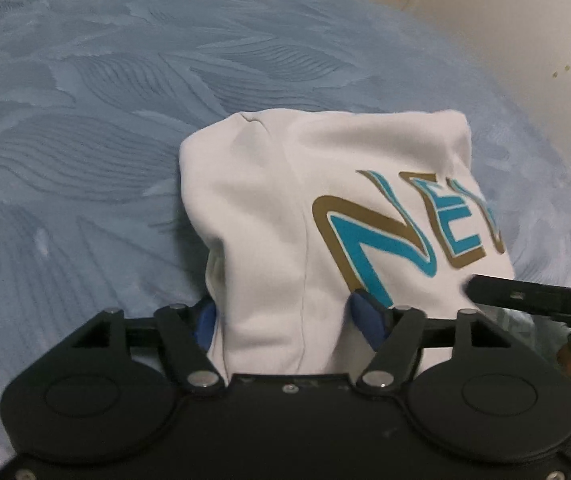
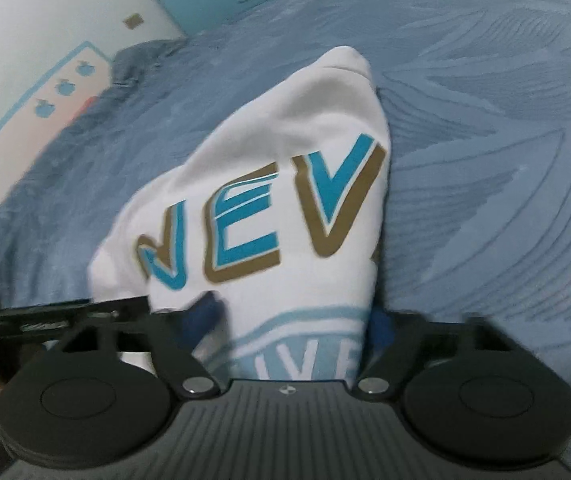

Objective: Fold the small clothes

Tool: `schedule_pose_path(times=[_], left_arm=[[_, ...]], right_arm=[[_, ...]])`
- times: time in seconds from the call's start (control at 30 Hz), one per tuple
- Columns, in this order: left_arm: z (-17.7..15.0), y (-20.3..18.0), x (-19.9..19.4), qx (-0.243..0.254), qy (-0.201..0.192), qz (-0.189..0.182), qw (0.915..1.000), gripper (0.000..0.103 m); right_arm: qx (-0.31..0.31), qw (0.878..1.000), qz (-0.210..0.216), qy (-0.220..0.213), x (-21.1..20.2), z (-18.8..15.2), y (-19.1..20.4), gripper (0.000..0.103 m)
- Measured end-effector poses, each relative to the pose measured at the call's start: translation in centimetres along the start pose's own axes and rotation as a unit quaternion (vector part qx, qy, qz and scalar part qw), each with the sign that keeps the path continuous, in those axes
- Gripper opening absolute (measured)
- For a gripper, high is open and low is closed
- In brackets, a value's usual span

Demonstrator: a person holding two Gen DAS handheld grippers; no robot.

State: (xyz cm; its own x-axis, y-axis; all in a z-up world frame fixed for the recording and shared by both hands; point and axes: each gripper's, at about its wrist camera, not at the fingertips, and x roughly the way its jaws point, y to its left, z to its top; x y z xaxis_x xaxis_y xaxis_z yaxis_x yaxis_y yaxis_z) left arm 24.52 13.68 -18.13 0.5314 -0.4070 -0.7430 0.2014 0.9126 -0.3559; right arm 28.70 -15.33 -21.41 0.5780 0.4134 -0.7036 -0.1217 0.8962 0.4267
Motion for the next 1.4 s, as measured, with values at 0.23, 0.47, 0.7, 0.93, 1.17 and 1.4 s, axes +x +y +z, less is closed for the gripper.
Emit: schedule_pose_path(times=[0.23, 0.47, 0.7, 0.93, 1.17, 1.4], left_arm=[[-1.2, -1.1, -2.2, -0.023, -0.056, 0.019, 0.9980, 0.021], [-0.5, -4.8, -5.4, -0.015, -0.078, 0.008, 0.9968, 0.018], [1.0, -13.1, -6.7, 0.023, -0.100, -0.024, 0.9945, 0.018], [0.9, -20.4, -2.8, 0.048, -0.073, -0.063, 0.9942, 0.018], [-3.2, -18.4, 6.1, 0.057, 0.005, -0.032, 0.9978, 0.041], [-3.3, -18.2, 0.8, 0.055, -0.051, 0.010, 0.9971, 0.045]], right_arm=[[-0.021, 0.999, 0.015, -0.022, -2.8, 1.1, 1.2, 0.025], [-0.056, 0.997, 0.026, -0.046, -7.8, 3.7, 2.1, 0.023], [-0.066, 0.995, -0.001, -0.068, -15.2, 6.6, -1.2, 0.023], [-0.060, 0.993, -0.051, -0.084, -19.1, 6.3, -6.8, 0.023], [-0.017, 0.995, -0.093, -0.032, -11.3, 0.7, -14.1, 0.057], [-0.017, 0.981, -0.154, -0.115, -14.5, 0.6, -12.1, 0.030]])
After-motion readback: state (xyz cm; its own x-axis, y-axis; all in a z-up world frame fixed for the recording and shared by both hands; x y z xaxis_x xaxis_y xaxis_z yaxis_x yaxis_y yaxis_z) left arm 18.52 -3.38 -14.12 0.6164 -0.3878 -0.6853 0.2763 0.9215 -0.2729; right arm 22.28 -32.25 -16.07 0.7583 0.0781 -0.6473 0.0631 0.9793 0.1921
